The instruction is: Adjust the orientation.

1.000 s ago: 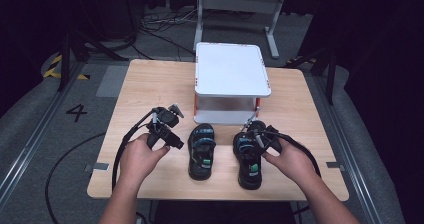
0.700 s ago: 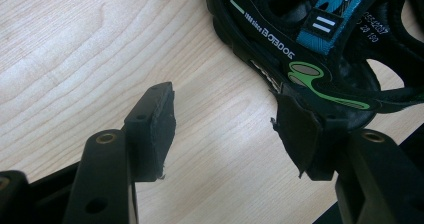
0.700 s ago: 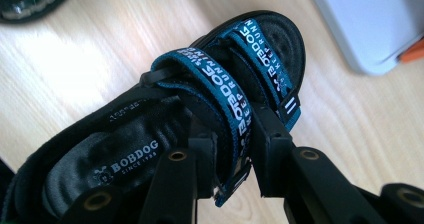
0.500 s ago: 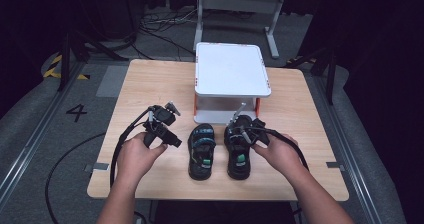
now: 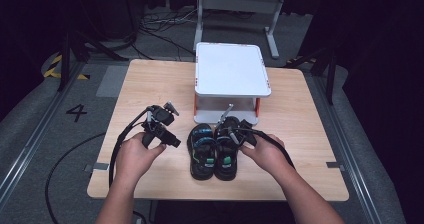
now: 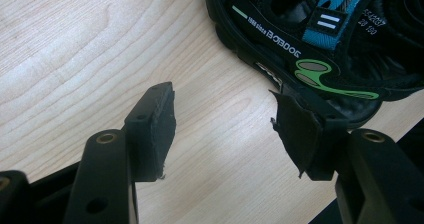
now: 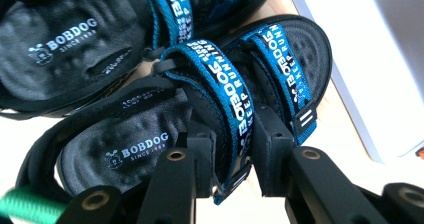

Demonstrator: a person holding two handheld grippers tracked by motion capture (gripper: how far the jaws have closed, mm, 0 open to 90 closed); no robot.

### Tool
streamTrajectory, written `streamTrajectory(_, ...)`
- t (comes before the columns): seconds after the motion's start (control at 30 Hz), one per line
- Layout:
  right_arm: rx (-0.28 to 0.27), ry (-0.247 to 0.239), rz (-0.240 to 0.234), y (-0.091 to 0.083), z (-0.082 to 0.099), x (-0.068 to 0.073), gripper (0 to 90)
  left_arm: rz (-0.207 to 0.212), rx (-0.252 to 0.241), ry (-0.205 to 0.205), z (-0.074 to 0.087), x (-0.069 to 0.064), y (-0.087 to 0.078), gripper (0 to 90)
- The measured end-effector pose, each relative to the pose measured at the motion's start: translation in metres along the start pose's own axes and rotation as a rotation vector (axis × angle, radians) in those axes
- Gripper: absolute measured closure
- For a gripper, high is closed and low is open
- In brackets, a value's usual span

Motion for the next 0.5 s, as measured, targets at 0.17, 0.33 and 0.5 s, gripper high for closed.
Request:
streamTrajectory(0.17, -0.021, 0.043, -0.046, -0.001, 0.002, -0.003, 62.1, -0.004, 0.001, 0.002, 0.0, 0.002, 0.0, 41.3)
streamTrajectory(0.33, -0.095, 0.094, -0.083, -0.022, 0.008, -0.006, 56.8, -0.001, 0.003, -0.005, 0.001, 0.005, -0.001, 41.3)
streamTrajectory(0.5, -0.102, 0.096, -0.064, -0.045, 0.01, -0.001, 55.8, 0.0, -0.003, -0.017, 0.002, 0.007, -0.004, 41.2)
Point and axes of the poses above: each handheld gripper's, and its own axes: y roughly forward along the jaws, z roughly out of its underside, x roughly to its left, the point moved 4 cm from there along y, roughly forward along the jaws, and after that the axes turned 9 degrees about -y, right-handed, at the moved point
